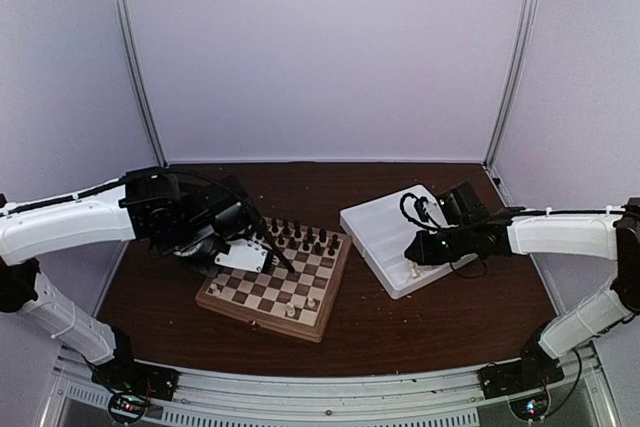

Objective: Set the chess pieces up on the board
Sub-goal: Place the chess piece in the storage box.

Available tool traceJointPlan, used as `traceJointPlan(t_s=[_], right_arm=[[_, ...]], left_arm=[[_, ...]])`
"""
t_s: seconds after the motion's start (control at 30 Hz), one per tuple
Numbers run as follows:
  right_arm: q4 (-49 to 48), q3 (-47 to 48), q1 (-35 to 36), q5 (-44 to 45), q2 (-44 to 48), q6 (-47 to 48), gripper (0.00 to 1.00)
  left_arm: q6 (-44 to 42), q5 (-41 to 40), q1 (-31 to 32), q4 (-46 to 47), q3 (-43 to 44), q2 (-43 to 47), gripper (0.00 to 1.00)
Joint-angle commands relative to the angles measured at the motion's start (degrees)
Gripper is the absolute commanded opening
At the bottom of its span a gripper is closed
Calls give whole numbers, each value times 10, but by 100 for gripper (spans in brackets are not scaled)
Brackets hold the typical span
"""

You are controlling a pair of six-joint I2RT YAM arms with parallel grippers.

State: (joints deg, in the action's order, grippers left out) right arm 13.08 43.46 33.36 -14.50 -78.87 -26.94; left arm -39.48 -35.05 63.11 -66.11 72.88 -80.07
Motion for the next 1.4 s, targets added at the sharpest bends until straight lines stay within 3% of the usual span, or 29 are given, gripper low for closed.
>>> traceJointPlan(t_s=[0.0, 0.17, 0.5, 0.73, 0.87, 1.03, 1.23, 1.37], right_arm=[[-14, 12, -2, 12, -34, 0, 0], [-15, 13, -3, 11, -52, 0, 0], [-9, 2, -2, 14, -48, -1, 2], [1, -5, -2, 21, -14, 4, 21], [12, -6, -1, 32, 21, 16, 26], [32, -6, 0, 47, 56, 26, 28], [33, -3, 12, 52, 85, 41, 33], [10, 5, 34, 37, 91, 52, 33]], left_arm=[[28, 78, 2, 55, -17, 46, 0], [48, 119, 2, 73, -37, 74, 0], [78, 111, 3, 74, -51, 66, 0], [98, 119, 3, 80, -52, 83, 0], [132, 144, 3, 103, -57, 99, 0], [189, 177, 0, 141, -81, 127, 0], [343, 164, -30, 198, -82, 138, 0], [455, 270, -90, 189, -50, 122, 0]])
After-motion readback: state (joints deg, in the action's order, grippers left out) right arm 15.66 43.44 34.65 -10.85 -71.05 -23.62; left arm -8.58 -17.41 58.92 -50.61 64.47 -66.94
